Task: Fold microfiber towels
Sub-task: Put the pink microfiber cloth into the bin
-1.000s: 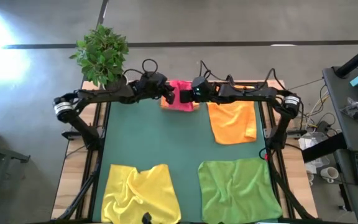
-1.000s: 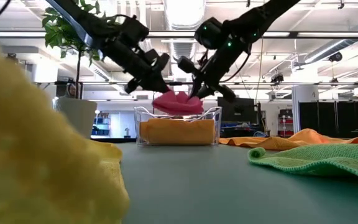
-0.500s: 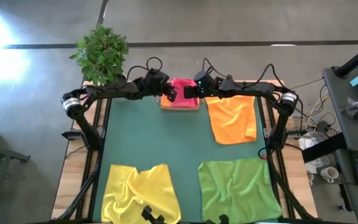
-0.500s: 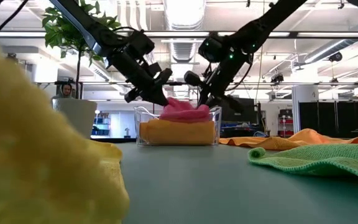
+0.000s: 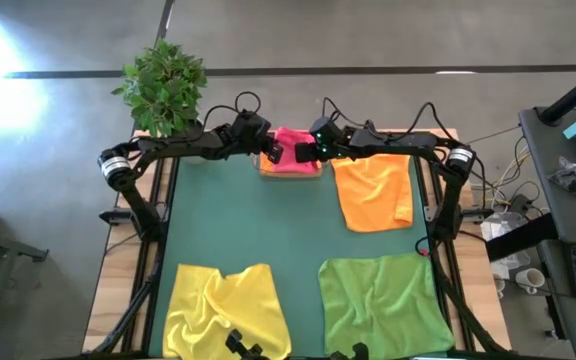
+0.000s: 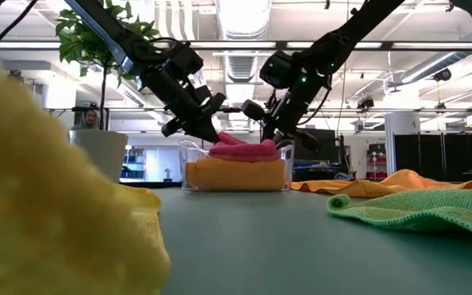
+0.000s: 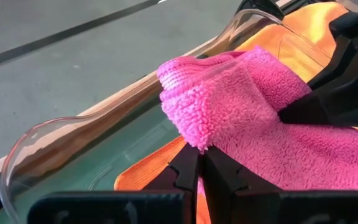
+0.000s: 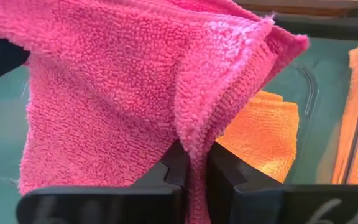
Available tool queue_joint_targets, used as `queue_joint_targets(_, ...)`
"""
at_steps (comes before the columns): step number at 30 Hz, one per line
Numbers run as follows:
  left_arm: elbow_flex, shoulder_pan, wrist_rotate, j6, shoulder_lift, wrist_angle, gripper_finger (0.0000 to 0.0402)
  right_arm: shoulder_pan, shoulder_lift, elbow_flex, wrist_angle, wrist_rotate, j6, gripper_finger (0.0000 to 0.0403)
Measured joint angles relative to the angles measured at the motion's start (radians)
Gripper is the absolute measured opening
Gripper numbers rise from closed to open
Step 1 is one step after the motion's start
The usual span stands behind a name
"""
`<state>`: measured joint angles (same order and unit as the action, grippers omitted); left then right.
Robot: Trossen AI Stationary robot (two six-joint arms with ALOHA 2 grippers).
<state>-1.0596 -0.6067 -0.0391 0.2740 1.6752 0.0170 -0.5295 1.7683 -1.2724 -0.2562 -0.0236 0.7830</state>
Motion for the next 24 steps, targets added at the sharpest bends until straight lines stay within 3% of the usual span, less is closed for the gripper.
queue_joint_targets(4,0.000,-0.001,-0.003,-0.001,0.000,0.000,0.0017,-0.004,-0.003,0.000,-0.002,-0.002,-0.004,0.0041)
queue_joint_targets(15,-0.003,-0.002,-0.005,-0.004,-0.024,0.002,0.0109,-0.021,-0.027,-0.040,-0.014,-0.004,-0.065,0.0100)
queue_joint_targets(24,-0.009,-0.003,0.002,-0.080,-0.112,0.000,0.0123,-0.021,-0.028,-0.214,-0.244,-0.003,-0.234,0.0110)
